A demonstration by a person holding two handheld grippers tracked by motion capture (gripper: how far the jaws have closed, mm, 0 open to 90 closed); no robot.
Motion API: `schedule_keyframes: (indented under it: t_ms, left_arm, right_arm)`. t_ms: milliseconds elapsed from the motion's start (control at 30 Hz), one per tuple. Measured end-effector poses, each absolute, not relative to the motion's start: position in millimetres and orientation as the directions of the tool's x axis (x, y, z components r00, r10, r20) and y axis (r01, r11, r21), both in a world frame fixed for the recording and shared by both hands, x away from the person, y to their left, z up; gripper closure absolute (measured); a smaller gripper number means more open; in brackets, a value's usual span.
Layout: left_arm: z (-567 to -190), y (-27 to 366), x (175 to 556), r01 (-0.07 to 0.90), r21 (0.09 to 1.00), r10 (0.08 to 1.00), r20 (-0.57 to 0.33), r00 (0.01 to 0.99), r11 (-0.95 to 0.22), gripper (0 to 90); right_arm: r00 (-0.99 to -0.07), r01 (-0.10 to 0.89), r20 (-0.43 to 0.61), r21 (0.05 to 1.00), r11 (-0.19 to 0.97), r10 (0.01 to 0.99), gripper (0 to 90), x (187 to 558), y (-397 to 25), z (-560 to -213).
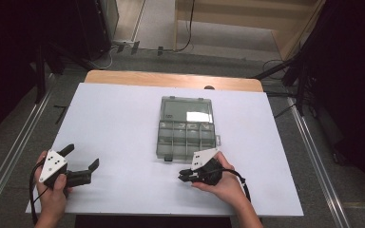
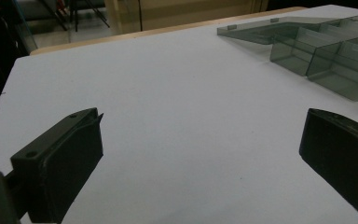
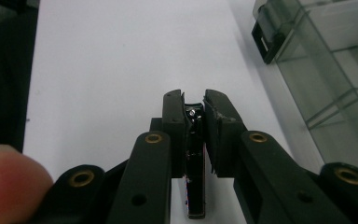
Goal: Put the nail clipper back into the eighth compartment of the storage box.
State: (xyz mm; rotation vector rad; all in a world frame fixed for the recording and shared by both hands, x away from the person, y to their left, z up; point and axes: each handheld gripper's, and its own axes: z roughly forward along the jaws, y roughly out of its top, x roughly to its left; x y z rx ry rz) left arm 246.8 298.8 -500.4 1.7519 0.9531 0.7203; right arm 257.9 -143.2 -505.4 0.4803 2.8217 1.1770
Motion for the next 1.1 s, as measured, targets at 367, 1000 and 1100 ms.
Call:
schedule_keyframes:
  t_ms: [367, 1000, 1100]
  left_arm:
    - [-500, 299, 247, 0.275, 0.937, 0.855, 0.045, 0.517, -0.216, 0.0]
    - [-500, 299, 247, 0.275, 0.936, 0.854, 0.048, 0.519, -0.22, 0.0]
    - [-500, 298, 247, 0.276, 0.935, 0.854, 0.049, 0.518, -0.221, 0.0]
  right_arm:
    - [-0.931, 0.311, 0.114, 0.745, 0.59, 0.347, 80.9, 259, -150, -498]
    - [-0.896, 0.359, 0.132, 0.777, 0.518, 0.423, 80.9, 260, -154, -491]
    - [-0.894, 0.36, 0.134, 0.783, 0.508, 0.428, 80.9, 260, -154, -489]
